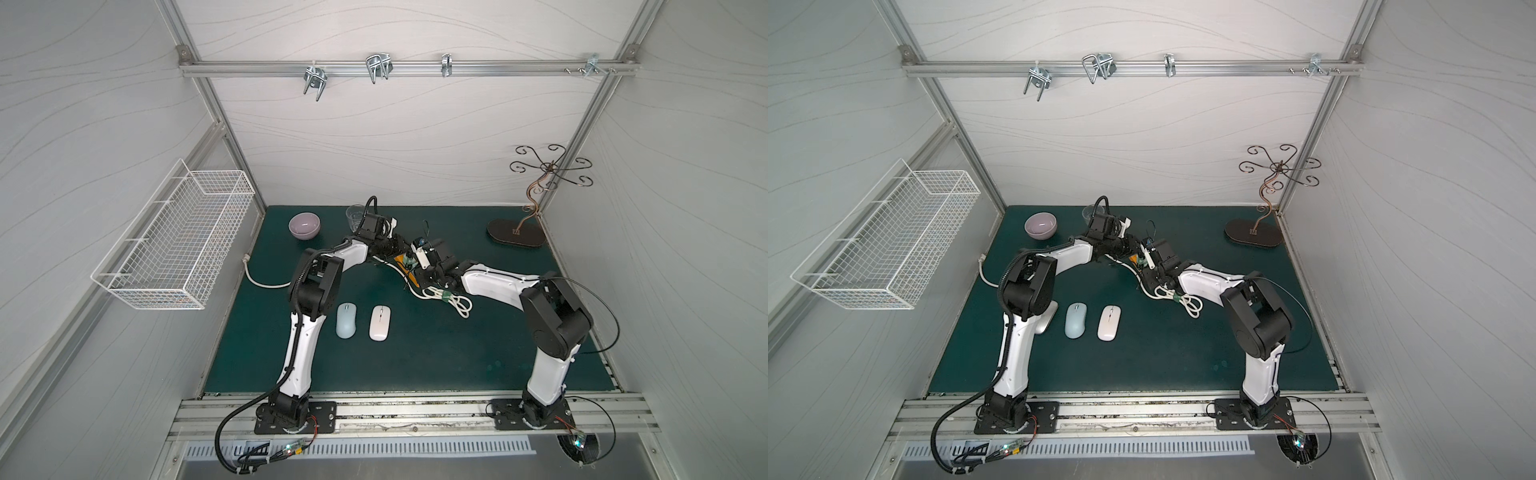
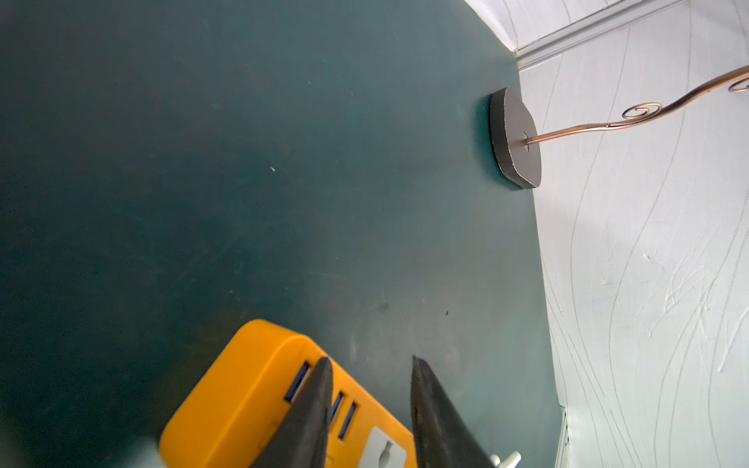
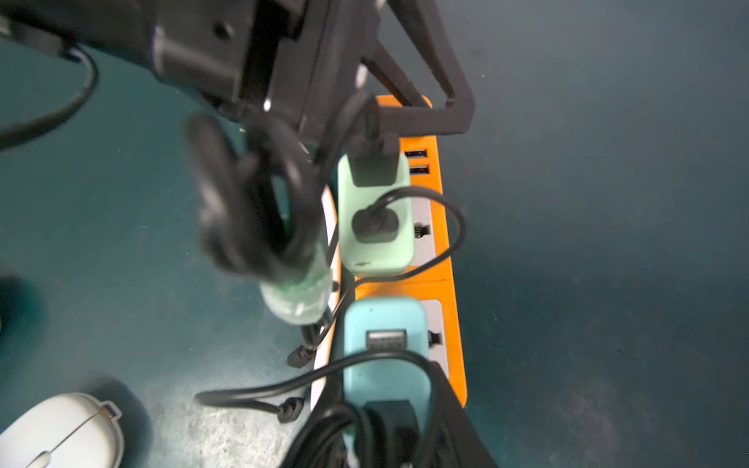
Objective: Unplug the wireless mouse
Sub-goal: Remove the plug from the socket.
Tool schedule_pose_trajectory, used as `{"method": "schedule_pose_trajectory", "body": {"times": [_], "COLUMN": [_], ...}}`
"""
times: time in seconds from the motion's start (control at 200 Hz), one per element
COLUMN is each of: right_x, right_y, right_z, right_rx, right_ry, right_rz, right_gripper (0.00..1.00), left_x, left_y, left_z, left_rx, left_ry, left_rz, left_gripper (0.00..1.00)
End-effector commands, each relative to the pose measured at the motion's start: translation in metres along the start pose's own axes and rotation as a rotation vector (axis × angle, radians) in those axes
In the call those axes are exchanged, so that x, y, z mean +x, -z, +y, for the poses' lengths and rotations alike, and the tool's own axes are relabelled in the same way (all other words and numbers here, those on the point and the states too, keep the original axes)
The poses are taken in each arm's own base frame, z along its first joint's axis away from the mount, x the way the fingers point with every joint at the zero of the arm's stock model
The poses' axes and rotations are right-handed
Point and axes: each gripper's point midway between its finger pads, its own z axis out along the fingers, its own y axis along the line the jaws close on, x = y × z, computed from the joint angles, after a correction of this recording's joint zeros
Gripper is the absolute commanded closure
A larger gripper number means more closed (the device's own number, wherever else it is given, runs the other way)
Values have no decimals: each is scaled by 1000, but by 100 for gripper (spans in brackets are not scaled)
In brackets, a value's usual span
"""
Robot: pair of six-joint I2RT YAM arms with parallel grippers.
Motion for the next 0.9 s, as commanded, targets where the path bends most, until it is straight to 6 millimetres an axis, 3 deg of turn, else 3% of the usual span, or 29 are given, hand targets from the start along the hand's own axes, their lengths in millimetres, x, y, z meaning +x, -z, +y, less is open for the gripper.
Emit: {"method": "schedule_pose_trajectory", "body": {"times": [0.0,0.14,0.32,0.445,0.74,0.895], "right_x": [-7,-14,-45,-55,-19,-20], "right_y": [15,15,17,16,11,15], "right_z": [-3,2,16,18,11,12], "right_rx": [7,-13,-16,-20,-28,-31], "right_ry": [-60,-25,62,84,33,15], "right_rz": [-45,-53,-80,-76,-26,-43], "right_gripper": [100,100,100,100,100,100], "left_x": [87,88,88,87,88,88], "left_y": [-21,-21,-21,-21,-21,-22], "left_z": [91,91,91,91,90,91], "left_rx": [-245,-248,-248,-247,-244,-243], "left_ry": [209,208,208,207,208,210], "left_rz": [218,219,220,219,223,224], "left_gripper": [63,63,63,63,63,63]}}
